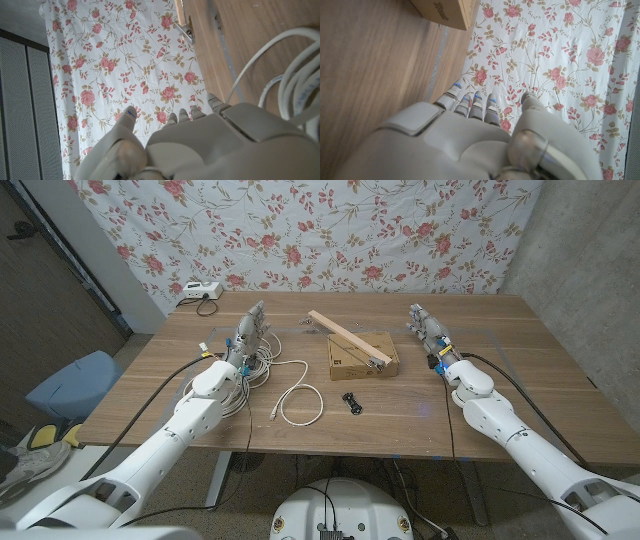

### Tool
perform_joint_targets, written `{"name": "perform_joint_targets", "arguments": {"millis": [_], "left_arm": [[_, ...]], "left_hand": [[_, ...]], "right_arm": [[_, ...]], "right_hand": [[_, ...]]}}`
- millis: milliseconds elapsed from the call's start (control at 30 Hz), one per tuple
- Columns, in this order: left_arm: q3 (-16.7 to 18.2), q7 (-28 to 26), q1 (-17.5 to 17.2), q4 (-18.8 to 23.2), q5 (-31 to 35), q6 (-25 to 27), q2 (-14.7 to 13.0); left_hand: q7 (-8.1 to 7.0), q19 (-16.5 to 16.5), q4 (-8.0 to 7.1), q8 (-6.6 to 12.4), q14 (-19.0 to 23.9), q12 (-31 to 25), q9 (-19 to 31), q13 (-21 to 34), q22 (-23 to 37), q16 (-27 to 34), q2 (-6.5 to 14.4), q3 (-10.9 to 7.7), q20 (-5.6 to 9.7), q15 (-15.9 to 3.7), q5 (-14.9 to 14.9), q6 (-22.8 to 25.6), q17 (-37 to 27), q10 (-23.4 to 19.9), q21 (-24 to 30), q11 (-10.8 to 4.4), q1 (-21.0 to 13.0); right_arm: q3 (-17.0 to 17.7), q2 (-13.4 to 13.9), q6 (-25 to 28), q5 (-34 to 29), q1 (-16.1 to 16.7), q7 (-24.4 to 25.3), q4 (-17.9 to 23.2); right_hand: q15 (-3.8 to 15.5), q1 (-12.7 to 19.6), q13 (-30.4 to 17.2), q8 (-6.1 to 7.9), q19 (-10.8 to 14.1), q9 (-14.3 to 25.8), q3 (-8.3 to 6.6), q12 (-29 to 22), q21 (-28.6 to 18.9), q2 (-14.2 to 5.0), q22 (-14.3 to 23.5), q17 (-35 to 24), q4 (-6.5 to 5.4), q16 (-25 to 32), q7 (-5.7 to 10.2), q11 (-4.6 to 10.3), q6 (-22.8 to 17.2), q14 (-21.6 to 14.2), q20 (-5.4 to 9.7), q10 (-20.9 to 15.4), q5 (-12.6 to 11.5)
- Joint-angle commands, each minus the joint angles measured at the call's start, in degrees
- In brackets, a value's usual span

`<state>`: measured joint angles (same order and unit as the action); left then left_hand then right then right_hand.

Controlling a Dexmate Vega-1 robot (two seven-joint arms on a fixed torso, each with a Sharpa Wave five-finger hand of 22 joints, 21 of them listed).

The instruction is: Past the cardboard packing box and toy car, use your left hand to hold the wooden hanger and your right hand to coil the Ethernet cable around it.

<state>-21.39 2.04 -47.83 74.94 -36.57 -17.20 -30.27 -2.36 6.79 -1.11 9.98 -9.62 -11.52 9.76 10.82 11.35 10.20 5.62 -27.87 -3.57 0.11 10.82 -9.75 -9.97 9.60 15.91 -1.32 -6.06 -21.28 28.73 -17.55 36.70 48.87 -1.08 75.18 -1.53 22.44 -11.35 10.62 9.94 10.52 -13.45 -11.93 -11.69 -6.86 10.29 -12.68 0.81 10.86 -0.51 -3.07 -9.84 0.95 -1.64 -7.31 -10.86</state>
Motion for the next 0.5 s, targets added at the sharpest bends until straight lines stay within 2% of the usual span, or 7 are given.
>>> {"name": "perform_joint_targets", "arguments": {"millis": [33, 267, 500], "left_arm": [[-2.86, -4.0, 2.49, 1.39, 5.64, 0.48, -2.99], [-5.19, -7.84, 4.69, 2.78, 9.26, 3.03, -4.21], [-8.01, -11.18, 6.91, 8.1, 15.07, 10.55, -8.6]], "left_hand": [[-0.35, 0.41, 0.06, 0.48, -2.93, -0.47, 0.08, 0.07, 0.19, 0.38, 0.45, -0.39, 0.27, -0.02, 0.27, -3.71, -0.08, 3.26, 0.34, -0.24, -0.12], [-1.03, 0.09, 0.94, 0.99, -1.92, -0.87, 0.12, 0.06, 0.1, 0.59, -0.14, -0.4, 0.36, 0.02, 0.19, -2.07, 0.0, 2.04, 0.31, -0.25, -0.89], [-1.45, -0.33, 2.44, 1.35, -0.2, -1.24, 0.18, 0.07, -0.01, 0.94, -0.47, -0.81, 0.4, 0.54, 0.09, -0.68, 0.03, 0.73, 0.27, -0.43, -2.47]], "right_arm": [[0.11, -0.43, -1.71, -0.66, 0.38, 0.14, -0.36], [0.72, -0.31, -3.59, -0.04, -0.32, -2.33, -2.4], [1.04, 0.39, -5.04, 0.37, -0.26, -4.8, -2.62]], "right_hand": [[-0.09, 0.36, -0.21, 0.37, 0.45, 0.09, -0.38, -0.19, -0.39, -0.02, 0.24, -0.02, 0.06, 0.28, 0.01, -0.02, -0.39, 0.31, 0.11, -0.38, -0.24], [-0.21, 0.33, -0.22, 0.38, 0.52, 0.09, -0.43, -0.21, -0.42, -0.01, 0.23, 0.11, 0.16, 0.32, 0.07, -0.31, -0.41, 0.23, 0.04, -0.56, -0.24], [-0.43, 0.28, -0.22, 0.38, 0.61, 0.09, -0.47, -0.26, -0.46, 0.02, 0.23, 0.23, 0.28, 0.43, 0.09, -0.49, -0.41, -0.07, -0.11, -0.77, -0.23]]}}
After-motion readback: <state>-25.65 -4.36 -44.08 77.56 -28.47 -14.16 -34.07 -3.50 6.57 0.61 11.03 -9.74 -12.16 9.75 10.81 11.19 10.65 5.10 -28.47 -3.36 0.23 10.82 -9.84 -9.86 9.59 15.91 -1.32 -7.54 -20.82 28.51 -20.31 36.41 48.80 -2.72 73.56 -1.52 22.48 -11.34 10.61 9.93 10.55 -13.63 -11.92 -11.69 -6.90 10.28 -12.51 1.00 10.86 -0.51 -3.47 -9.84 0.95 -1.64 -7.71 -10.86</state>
